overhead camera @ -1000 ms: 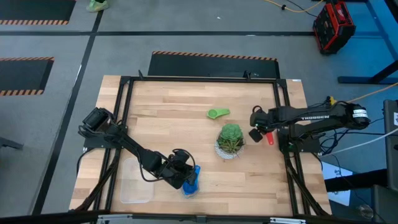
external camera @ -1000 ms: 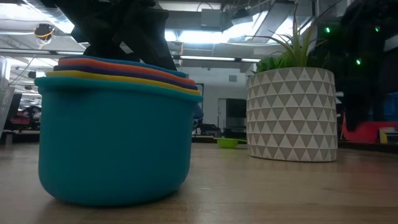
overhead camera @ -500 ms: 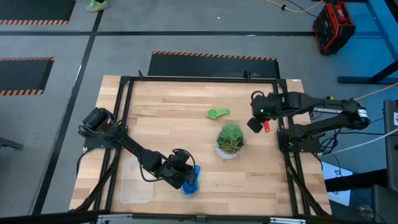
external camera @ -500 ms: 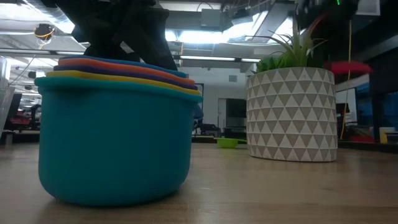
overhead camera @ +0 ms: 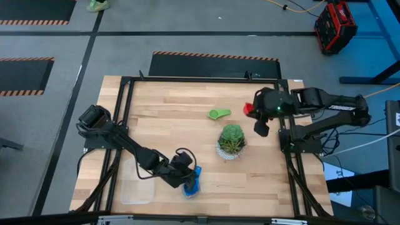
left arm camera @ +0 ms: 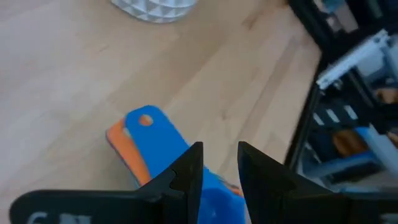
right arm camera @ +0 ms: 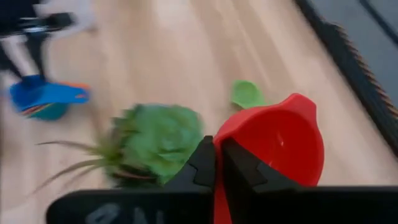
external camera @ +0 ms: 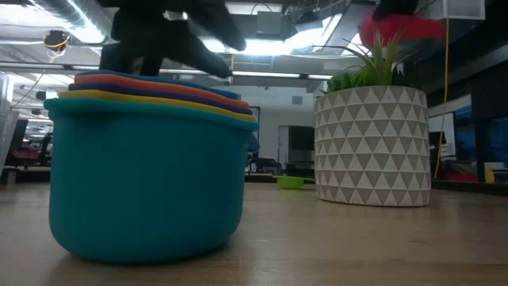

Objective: Nest measuring cups in basket
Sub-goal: Stack the red measuring cup on top of the blue measuring cup

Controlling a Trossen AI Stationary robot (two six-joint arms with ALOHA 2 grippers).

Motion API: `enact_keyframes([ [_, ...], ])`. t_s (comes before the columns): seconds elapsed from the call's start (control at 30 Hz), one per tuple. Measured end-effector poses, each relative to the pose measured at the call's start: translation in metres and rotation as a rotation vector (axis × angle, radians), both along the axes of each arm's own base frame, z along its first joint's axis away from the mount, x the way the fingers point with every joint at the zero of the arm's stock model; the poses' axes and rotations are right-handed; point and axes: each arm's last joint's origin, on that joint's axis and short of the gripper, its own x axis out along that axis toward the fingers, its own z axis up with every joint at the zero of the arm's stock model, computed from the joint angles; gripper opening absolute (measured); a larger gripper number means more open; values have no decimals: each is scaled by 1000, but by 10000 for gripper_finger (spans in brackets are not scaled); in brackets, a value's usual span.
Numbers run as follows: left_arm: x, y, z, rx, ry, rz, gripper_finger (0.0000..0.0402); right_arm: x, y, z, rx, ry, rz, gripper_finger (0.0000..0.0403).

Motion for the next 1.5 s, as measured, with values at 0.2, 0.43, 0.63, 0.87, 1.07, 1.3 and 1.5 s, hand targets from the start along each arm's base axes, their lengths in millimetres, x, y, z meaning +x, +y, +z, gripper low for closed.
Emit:
enact_keyframes([
  [0.2,-1,-2,12,-6,-48,-76,92,15,26,-2,4,-50,156,16],
  [0.43,3,-5,21,2,-141,-147,92,39,66,-14,-11,-54,332,16],
  [0.63,7,-8,29,79,-243,-218,92,57,105,-32,-45,-30,496,16],
  [0.87,11,-13,43,184,-396,-325,92,73,148,-60,-50,13,628,16],
  [1.07,12,-14,48,229,-454,-347,92,84,178,-83,-56,34,691,16],
  [1.3,12,-13,47,233,-449,-349,92,98,207,-117,-65,59,736,17],
  [1.5,12,-13,47,234,-446,-349,92,113,219,-155,-89,137,739,22],
])
